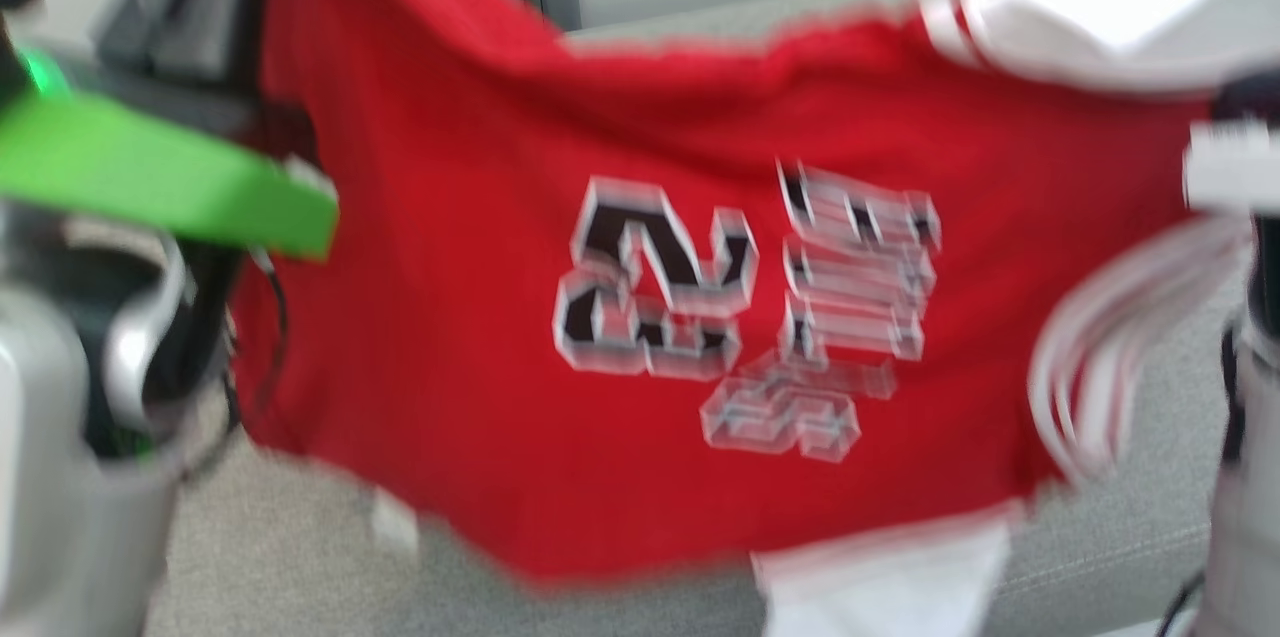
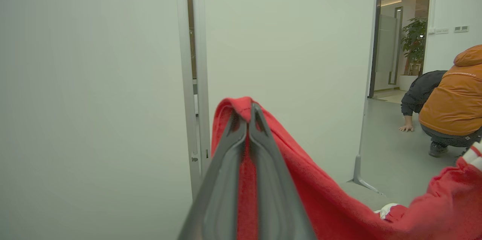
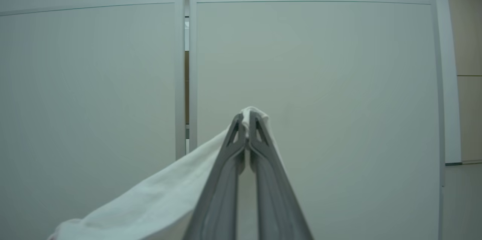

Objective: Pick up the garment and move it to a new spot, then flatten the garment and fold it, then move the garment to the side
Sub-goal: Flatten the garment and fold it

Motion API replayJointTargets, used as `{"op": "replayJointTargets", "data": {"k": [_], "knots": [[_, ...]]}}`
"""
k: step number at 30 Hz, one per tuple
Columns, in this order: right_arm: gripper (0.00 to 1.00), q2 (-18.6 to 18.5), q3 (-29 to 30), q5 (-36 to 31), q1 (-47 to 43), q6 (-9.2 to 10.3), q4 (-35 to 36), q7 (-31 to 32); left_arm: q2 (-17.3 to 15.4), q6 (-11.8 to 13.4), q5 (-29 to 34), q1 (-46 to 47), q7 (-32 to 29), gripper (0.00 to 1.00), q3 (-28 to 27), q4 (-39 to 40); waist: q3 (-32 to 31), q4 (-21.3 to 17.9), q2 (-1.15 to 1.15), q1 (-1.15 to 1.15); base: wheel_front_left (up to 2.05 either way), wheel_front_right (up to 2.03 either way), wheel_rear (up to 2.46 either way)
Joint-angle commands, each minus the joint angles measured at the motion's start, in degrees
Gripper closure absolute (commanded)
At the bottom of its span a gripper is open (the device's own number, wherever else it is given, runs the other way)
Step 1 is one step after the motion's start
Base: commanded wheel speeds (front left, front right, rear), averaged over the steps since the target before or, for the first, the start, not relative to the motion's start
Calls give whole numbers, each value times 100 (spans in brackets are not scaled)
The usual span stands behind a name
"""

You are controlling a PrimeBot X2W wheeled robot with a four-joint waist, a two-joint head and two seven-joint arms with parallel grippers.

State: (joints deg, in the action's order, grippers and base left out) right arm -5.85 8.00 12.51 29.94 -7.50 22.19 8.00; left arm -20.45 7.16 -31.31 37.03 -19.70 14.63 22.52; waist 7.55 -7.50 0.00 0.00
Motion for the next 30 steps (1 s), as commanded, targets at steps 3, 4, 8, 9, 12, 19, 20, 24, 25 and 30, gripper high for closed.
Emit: {"op": "replayJointTargets", "data": {"k": [3, 4, 8, 9, 12, 19, 20, 24, 25, 30], "knots": [[100, -155, -255, -295, 1501, 3, -1105, -236, 93, -139, 190, 1345, 211, 100, -95, -1037, 882, -32, 0, 0, 0, 0, 0], [100, -174, -330, -442, 2025, 3, -1543, -339, 104, -178, 286, 1808, 335, 100, -121, -1437, 1000, -63, 0, 0, 0, 0, 0], [100, -15, -371, -965, 3686, 4, -3231, -950, 166, -320, 642, 3242, 977, 100, -161, -3004, 1282, -176, 0, 0, 0, 0, 0], [100, 34, -372, -1111, 3987, 4, -3580, -1105, 159, -311, 725, 3501, 1131, 100, -163, -3347, 1323, -198, 0, 0, 0, 0, 0], [100, 197, -277, -1533, 4892, 5, -4560, -1619, 166, -373, 1007, 4309, 1715, 100, -124, -4276, 1547, -268, 0, 0, 0, 0, 0], [100, 302, -599, -1257, 5433, 3, -5906, -2201, 251, -725, 1140, 4840, 2611, 100, 42, -5719, 2424, -229, 0, 0, 0, 0, 0], [100, 292, -679, -1110, 5386, 6, -6043, -2246, 235, -786, 1145, 4788, 2702, 100, 80, -5944, 2554, -230, 0, 0, 0, 0, 0], [100, 293, -1000, -711, 5129, 5, -6360, -2322, 160, -831, 1121, 4560, 3060, 100, 63, -6558, 2970, -265, 0, 0, 0, 0, 0], [100, 293, -1065, -632, 5082, 6, -6310, -2328, 138, -863, 1107, 4506, 3131, 100, 57, -6656, 3040, -278, 0, 0, 0, 0, 0], [100, 289, -1315, -285, 4515, 6, -5697, -2321, 168, -1038, 956, 4238, 3388, 100, -10, -7019, 3181, -299, 0, 0, 0, 0, 0]]}}
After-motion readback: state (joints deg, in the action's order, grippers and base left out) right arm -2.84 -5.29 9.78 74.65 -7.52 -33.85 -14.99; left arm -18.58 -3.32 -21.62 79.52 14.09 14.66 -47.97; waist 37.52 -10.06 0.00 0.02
